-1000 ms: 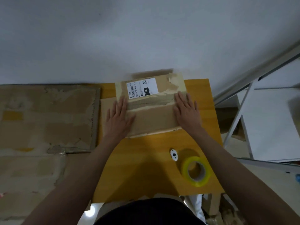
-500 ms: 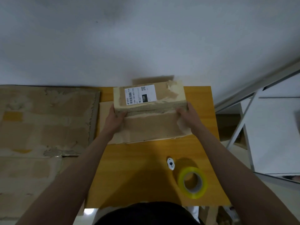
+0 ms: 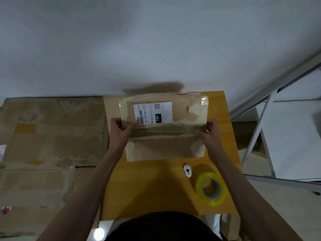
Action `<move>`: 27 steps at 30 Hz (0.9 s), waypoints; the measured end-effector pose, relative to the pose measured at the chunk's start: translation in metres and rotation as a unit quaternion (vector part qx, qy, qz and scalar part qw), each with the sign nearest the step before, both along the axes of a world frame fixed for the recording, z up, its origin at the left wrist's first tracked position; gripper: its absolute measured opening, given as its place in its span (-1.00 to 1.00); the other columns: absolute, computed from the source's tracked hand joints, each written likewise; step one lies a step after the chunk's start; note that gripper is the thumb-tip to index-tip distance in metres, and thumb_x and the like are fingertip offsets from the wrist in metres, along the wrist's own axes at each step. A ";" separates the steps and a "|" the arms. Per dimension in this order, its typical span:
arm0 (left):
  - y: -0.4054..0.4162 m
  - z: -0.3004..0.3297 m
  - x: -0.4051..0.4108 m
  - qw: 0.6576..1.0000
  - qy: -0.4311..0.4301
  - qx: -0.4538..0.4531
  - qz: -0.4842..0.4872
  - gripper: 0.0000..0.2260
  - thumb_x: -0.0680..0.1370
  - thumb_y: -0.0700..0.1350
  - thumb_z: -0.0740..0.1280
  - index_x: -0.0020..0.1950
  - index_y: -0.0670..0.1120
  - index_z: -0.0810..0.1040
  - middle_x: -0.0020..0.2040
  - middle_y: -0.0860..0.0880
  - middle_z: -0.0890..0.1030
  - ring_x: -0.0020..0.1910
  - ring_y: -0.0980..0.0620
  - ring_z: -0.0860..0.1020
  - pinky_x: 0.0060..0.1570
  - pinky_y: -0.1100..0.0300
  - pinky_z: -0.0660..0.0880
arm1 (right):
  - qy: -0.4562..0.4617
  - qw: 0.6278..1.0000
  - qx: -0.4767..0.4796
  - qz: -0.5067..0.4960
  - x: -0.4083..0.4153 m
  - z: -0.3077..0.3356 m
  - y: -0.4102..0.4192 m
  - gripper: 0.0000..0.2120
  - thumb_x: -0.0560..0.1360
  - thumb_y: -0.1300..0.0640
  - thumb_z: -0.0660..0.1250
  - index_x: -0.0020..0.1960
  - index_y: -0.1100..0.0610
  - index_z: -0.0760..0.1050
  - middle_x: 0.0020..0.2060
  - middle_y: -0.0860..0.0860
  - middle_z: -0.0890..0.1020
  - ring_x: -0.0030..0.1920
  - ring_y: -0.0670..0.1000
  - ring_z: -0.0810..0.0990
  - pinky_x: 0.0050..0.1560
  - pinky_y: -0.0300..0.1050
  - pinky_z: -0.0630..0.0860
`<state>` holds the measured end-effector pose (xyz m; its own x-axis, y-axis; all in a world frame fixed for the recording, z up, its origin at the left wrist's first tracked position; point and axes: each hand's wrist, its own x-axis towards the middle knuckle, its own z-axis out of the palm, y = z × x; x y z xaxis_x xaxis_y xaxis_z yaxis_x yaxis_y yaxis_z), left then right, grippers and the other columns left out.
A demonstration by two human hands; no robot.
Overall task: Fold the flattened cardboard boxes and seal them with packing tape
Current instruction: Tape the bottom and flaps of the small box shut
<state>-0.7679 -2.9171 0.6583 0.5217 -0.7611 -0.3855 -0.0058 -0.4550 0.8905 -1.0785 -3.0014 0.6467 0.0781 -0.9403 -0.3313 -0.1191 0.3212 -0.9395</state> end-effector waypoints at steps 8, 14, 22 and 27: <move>0.037 0.011 0.001 0.999 -0.025 -0.016 -0.043 -0.40 0.60 0.32 0.14 0.51 0.00 0.32 0.34 0.02 0.46 0.25 0.04 0.51 0.09 0.20 0.52 | -0.044 0.998 0.050 -0.017 -0.015 -0.013 0.037 -0.77 0.67 0.13 0.11 0.26 0.01 0.46 0.16 0.02 0.62 0.16 0.03 0.61 0.06 -0.03 0.58; 0.055 0.003 0.010 0.996 0.025 0.043 -0.081 -0.37 0.52 0.20 0.32 0.54 0.04 0.26 0.32 0.01 0.48 0.22 -0.08 0.54 0.16 -0.10 0.57 | -0.010 0.995 0.080 0.063 -0.015 0.013 0.041 -0.56 0.54 -0.26 0.05 0.07 -0.10 0.64 0.04 0.00 0.69 0.08 -0.02 0.64 0.05 -0.05 0.56; 0.004 0.027 0.033 0.996 0.022 0.088 -0.026 -0.05 0.49 0.24 0.42 0.63 -0.15 -0.05 0.21 0.02 0.46 -0.04 0.11 0.56 -0.17 0.20 0.56 | 0.047 0.992 0.110 0.049 -0.004 0.035 -0.006 -0.45 0.58 -0.19 0.27 0.46 0.04 0.29 0.22 0.06 0.58 0.15 0.09 0.60 0.13 0.17 0.59; -0.002 0.047 0.032 0.991 0.011 0.095 -0.096 -0.21 0.37 0.25 0.51 0.46 -0.06 0.32 0.23 -0.01 0.55 0.10 0.03 0.57 -0.07 0.15 0.59 | 0.065 0.993 0.056 0.084 0.013 0.049 -0.010 -0.65 0.61 -0.07 0.25 0.39 -0.11 0.41 0.10 -0.08 0.66 0.06 -0.04 0.65 -0.14 -0.14 0.55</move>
<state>-0.7356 -2.9191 0.7055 0.3640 -0.7579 -0.5414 -0.0892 -0.6070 0.7897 -1.0655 -3.0115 0.6961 0.1813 -0.8745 -0.4499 -0.2982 0.3870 -0.8725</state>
